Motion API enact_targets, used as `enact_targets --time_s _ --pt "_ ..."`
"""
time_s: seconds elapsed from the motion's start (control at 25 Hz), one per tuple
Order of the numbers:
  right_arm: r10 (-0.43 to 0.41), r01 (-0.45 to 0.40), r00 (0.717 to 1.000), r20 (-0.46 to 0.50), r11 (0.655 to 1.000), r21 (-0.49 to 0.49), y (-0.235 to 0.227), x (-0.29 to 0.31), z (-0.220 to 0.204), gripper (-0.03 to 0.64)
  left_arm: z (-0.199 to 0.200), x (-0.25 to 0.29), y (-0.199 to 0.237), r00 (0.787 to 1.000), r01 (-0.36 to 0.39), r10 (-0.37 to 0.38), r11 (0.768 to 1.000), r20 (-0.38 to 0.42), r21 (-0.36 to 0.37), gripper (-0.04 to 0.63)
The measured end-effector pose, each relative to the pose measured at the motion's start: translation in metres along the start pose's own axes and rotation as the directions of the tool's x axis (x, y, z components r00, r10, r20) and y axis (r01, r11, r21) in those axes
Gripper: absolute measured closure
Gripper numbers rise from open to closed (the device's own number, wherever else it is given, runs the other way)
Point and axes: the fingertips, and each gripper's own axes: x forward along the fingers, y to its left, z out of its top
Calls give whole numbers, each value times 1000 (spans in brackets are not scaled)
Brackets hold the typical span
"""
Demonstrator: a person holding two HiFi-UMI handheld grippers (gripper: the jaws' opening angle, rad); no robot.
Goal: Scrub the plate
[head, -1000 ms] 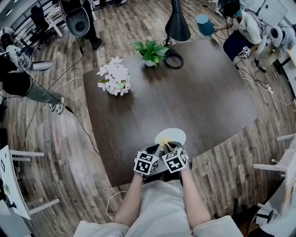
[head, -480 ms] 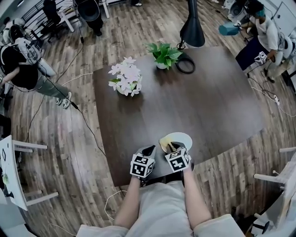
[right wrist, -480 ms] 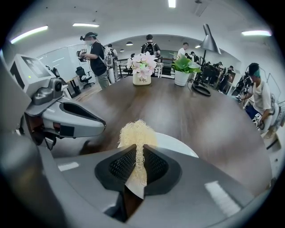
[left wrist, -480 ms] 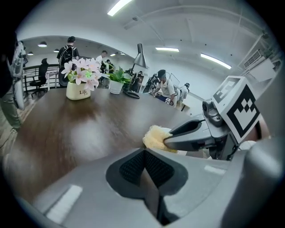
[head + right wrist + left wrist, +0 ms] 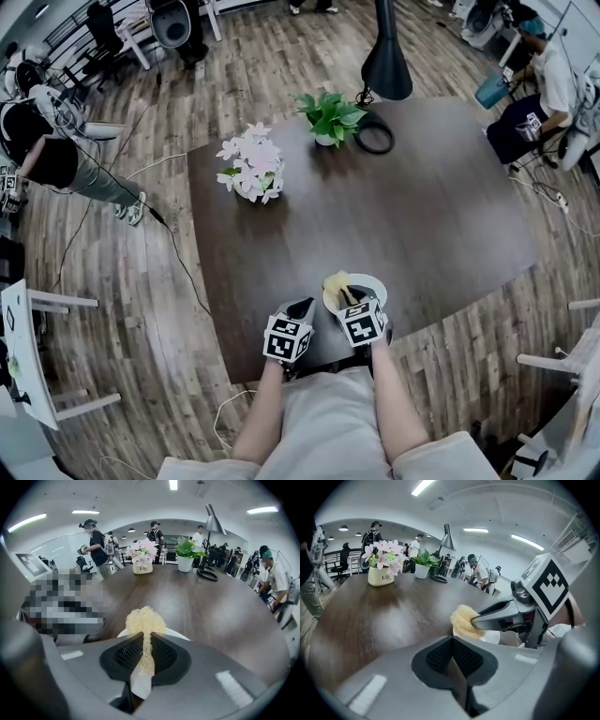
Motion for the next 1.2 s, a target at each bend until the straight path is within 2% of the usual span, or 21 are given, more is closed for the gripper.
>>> enact_targets --time_s 0.2,0.4,0.84,1.0,1.2 --pt "-39 38 999 14 997 69 -20 1 -1 549 4 8 3 1000 -5 5 1000 -8 11 594" --pt "-52 50 998 17 993 111 -32 -5 -9 549 8 21 -8 1000 0 2 997 -25 71 594" --pt "-94 86 995 33 976 201 -43 -24 -31 549 5 30 -28 998 25 -19 994 -52 106 594" --pt "-166 149 984 68 966 212 -50 -40 -38 548 3 26 -37 999 25 -23 996 -26 88 594" --pt "-261 239 964 57 937 254 -64 -69 -57 549 3 22 -57 999 48 -48 995 3 84 594"
